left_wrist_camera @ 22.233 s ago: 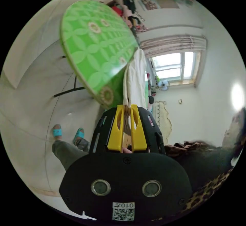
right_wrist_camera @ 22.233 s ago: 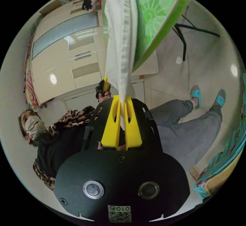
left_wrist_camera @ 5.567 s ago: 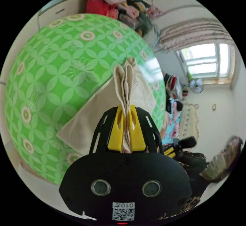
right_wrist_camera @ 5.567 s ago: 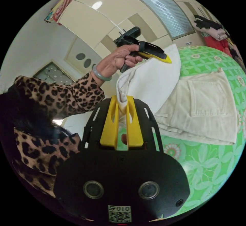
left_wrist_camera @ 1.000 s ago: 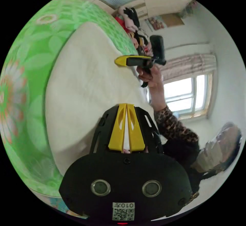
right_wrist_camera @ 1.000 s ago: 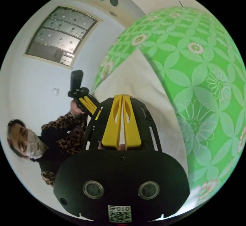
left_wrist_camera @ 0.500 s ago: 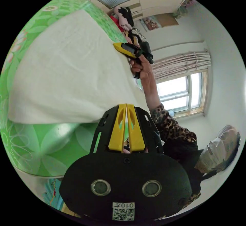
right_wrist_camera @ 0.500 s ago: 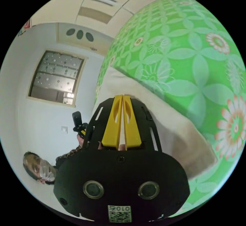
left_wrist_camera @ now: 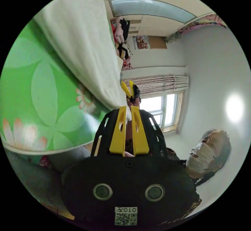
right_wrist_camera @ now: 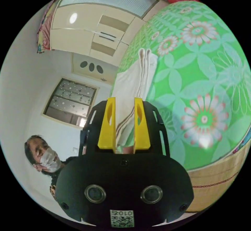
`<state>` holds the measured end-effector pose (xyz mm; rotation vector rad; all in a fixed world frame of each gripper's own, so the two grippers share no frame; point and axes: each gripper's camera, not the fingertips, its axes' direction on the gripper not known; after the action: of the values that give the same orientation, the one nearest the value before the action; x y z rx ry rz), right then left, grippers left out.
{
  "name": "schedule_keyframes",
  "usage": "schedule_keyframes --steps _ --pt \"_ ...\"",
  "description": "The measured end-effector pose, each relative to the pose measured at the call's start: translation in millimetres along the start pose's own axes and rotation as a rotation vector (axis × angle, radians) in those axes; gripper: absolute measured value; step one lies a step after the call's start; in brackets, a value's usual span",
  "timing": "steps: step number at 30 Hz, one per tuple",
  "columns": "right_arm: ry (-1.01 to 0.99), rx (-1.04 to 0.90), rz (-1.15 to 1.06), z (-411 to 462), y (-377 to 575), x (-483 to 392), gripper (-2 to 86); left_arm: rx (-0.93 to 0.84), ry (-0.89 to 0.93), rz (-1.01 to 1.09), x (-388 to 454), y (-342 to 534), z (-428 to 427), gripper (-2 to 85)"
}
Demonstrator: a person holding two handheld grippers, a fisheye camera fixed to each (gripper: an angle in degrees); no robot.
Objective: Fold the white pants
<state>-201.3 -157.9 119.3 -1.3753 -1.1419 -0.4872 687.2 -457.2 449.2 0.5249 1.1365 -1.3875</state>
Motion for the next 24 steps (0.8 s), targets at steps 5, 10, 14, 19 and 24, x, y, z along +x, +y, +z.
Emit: schedule_keyframes --steps 5,10,14,19,24 --pt "-0.066 -0.066 -0.011 37 90 -2 12.4 0.053 -0.074 0.032 7 34 13 2.8" --pt "-0.093 -0.070 0.035 86 156 1 12.7 -0.034 -0.358 0.310 72 46 46 3.2" --pt "-0.057 -0.077 0.054 119 190 -1 12.4 -0.004 -0.467 0.306 80 68 67 2.8" --pt "0.109 0.058 -0.046 166 225 -27 9.1 0.035 -0.522 0.414 83 91 82 1.0" --pt "0.431 0.109 -0.328 218 254 -82 5.8 0.095 -0.598 0.580 90 114 108 0.0"
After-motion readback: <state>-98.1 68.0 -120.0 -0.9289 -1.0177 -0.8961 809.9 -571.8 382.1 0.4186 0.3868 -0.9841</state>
